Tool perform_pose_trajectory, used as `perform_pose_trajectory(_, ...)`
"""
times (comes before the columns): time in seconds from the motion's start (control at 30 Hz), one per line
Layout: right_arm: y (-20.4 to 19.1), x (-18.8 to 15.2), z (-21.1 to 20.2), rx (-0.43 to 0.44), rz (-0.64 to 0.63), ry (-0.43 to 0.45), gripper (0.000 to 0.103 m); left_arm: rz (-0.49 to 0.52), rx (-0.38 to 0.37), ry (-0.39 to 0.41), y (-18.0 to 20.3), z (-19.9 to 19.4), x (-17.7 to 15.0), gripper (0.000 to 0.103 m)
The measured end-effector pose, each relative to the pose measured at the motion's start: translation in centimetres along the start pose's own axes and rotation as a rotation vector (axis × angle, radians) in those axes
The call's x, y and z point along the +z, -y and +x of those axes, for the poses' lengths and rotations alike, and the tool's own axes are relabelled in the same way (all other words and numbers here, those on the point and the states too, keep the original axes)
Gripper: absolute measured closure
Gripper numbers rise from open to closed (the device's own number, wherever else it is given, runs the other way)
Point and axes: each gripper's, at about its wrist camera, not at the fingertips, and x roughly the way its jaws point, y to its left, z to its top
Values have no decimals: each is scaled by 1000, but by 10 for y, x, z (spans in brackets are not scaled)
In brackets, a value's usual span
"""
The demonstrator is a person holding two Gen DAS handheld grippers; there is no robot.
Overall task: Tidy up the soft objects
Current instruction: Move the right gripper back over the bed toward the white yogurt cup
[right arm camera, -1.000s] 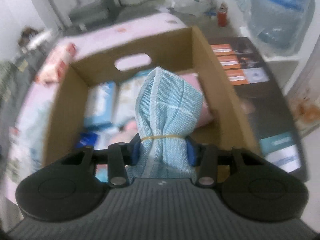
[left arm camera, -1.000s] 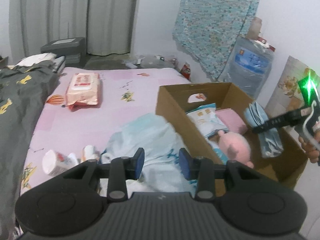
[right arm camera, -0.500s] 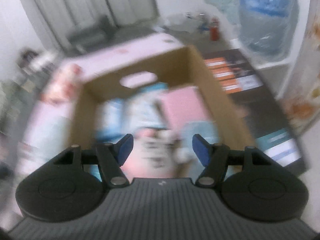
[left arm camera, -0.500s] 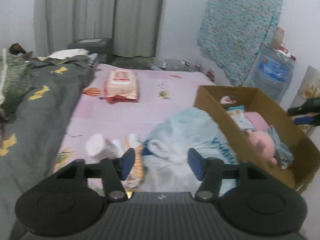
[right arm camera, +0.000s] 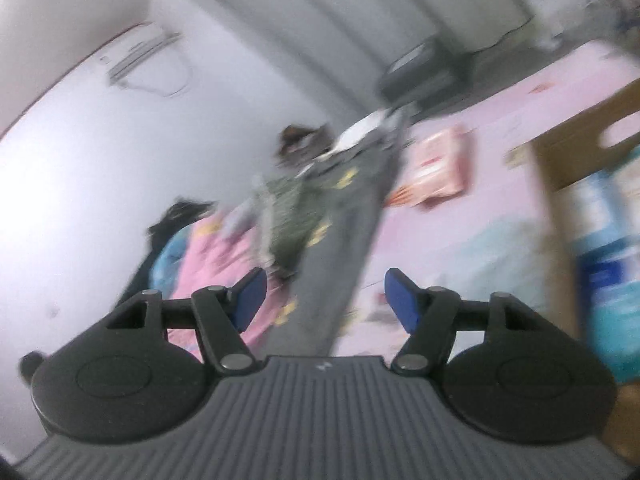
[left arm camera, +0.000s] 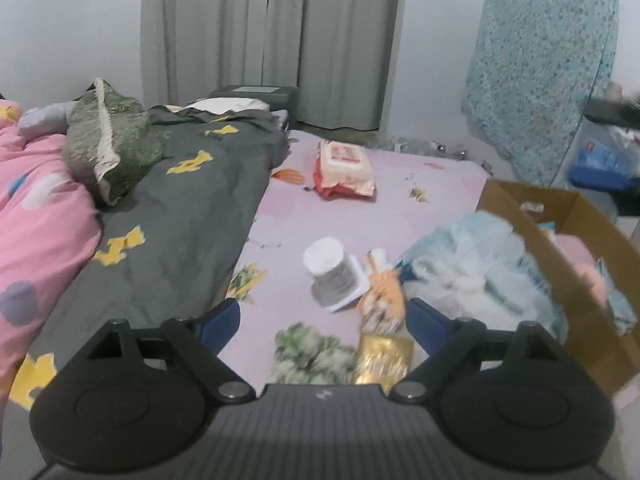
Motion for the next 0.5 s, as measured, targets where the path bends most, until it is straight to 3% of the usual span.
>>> perform_pose_trajectory(0.13, -2, -15, 54, -2, 20, -89, 43, 10, -8, -15, -3, 3, -18, 13)
perform_pose_trajectory(0.27, 6, -26, 102, -78, 41, -170, 46, 18, 4, 8, -4, 12, -23, 14)
perform_pose_trajectory(0.5, 28, -26, 156, -170, 124, -233, 46, -27, -32, 42, -7, 53, 5, 27)
